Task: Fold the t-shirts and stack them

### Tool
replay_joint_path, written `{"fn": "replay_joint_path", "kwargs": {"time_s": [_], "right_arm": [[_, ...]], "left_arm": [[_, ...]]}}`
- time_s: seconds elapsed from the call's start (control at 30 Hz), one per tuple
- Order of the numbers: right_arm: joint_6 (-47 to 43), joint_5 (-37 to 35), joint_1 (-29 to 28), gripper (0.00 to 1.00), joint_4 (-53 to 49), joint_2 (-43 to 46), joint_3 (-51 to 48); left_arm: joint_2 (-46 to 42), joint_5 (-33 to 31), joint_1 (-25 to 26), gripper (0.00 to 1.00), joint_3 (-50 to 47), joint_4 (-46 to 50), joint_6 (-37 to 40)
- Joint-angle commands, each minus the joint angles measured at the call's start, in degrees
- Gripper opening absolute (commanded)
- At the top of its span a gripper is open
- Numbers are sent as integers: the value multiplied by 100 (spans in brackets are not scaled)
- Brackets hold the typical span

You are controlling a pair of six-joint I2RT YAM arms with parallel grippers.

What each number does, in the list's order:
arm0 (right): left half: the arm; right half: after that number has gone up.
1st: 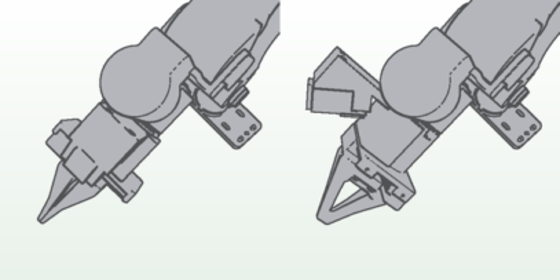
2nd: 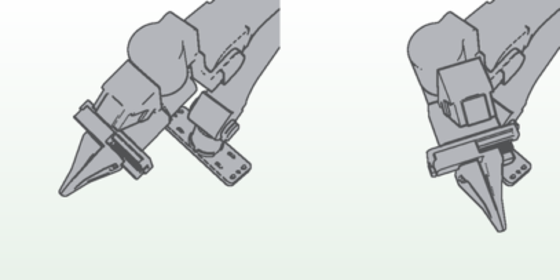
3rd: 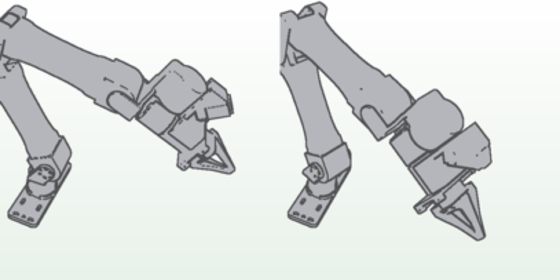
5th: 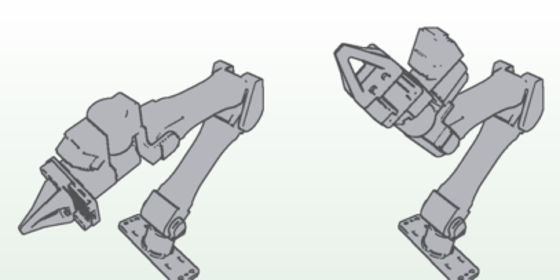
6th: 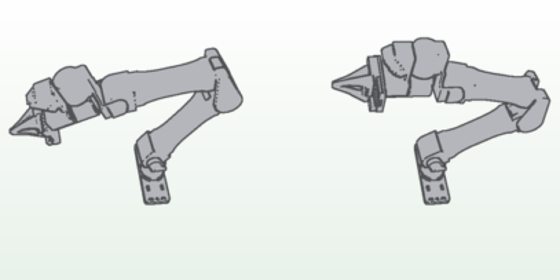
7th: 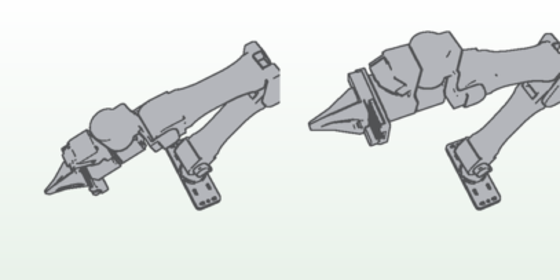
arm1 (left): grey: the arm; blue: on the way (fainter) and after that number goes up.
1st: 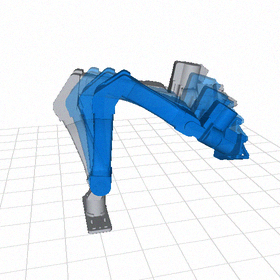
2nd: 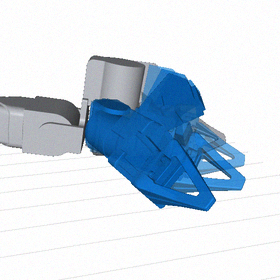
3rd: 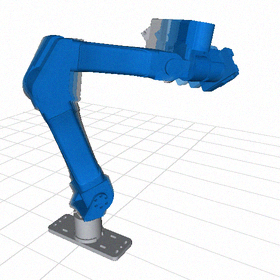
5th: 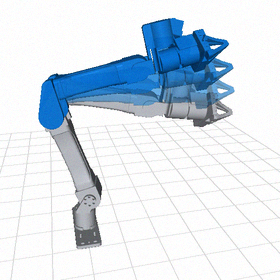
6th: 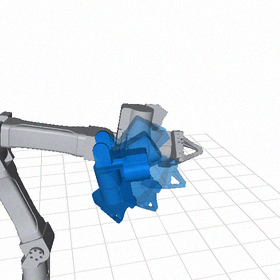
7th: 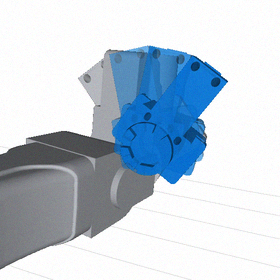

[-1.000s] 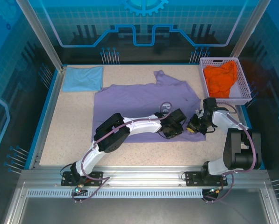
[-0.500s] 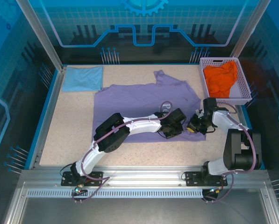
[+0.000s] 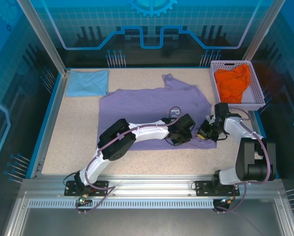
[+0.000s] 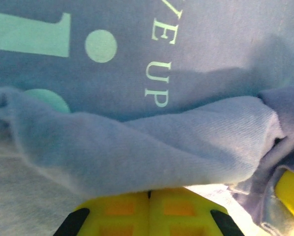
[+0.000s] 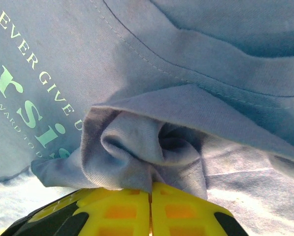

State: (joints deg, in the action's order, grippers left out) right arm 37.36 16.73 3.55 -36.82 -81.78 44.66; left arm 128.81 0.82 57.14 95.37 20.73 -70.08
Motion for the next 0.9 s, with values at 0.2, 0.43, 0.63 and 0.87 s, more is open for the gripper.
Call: {"fn": "replay_joint_path", "kwargs": {"time_s": [0.2,0.43,0.63,0.87], "right_arm": [[-59,-64,85,8,-212,249,-41],[123,-65,100,8,-212,185,194],[464,-73,219,9,-123,78,496],[843,-5,424,12,142,-360,909]], "left_arm": [[-549,-160,-80,0,-212,102,261],[-679,-117,-237,0,-269,30,345],[-724,-24,-472,0,-259,-13,542],[-653,237,-848,0,-258,-191,752]]}}
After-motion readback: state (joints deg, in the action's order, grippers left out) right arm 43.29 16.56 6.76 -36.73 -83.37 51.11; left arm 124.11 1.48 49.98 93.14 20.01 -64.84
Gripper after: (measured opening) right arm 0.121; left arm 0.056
